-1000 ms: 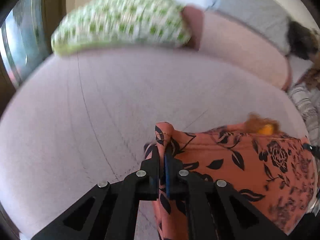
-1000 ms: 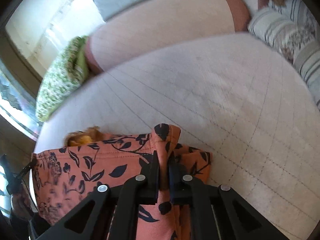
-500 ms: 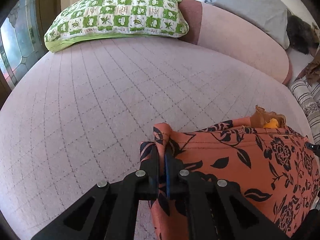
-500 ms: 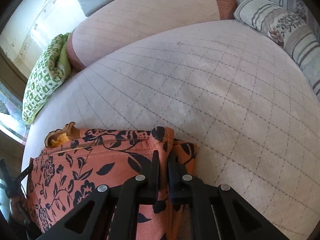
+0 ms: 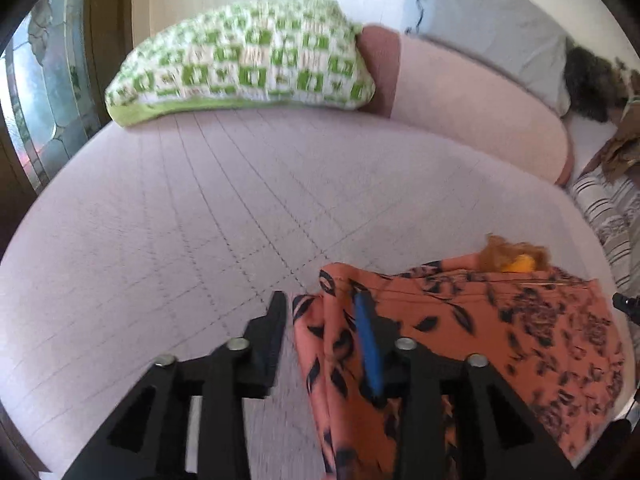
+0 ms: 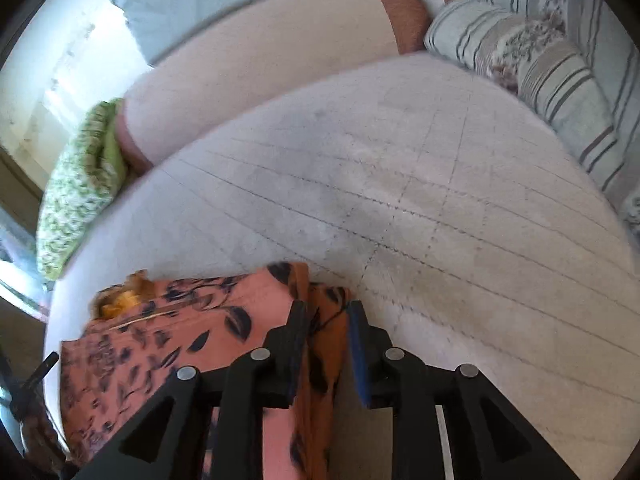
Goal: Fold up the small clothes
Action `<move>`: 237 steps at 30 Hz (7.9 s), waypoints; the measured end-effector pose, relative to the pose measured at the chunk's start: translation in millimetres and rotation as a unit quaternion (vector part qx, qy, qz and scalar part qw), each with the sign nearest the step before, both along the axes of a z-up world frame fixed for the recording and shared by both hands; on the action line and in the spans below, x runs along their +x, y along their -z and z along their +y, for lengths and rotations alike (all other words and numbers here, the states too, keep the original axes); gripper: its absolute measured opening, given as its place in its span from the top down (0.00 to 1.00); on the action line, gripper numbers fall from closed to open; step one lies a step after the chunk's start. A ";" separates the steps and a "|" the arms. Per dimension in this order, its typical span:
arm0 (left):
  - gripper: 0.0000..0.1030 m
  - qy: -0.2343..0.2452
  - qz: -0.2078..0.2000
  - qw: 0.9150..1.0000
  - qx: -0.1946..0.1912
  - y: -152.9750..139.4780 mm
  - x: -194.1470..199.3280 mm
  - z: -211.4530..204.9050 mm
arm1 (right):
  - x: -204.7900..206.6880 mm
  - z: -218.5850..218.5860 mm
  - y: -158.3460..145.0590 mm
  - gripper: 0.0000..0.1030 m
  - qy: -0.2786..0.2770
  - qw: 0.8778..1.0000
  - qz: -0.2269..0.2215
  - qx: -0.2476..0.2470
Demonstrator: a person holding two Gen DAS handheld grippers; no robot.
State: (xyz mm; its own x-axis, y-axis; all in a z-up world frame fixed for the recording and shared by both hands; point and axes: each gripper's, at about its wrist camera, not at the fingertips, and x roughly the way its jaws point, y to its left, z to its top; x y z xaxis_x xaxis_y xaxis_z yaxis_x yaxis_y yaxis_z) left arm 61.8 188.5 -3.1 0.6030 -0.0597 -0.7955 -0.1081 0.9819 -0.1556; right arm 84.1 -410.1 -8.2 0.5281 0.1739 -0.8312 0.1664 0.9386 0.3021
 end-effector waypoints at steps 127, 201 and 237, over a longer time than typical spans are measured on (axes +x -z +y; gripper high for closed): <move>0.24 0.109 -0.002 0.994 0.012 30.1 -88.0 -60.8 | -166.5 -0.6 -27.2 0.38 0.136 0.973 -0.032 0.182; 0.53 0.004 0.065 0.990 -0.125 44.6 36.1 30.4 | -59.0 32.6 -19.5 0.13 -0.039 0.979 -0.044 0.193; 0.95 -0.006 0.088 0.985 -0.146 42.2 -90.5 14.4 | -124.1 64.5 23.3 0.16 -0.053 0.975 0.032 0.215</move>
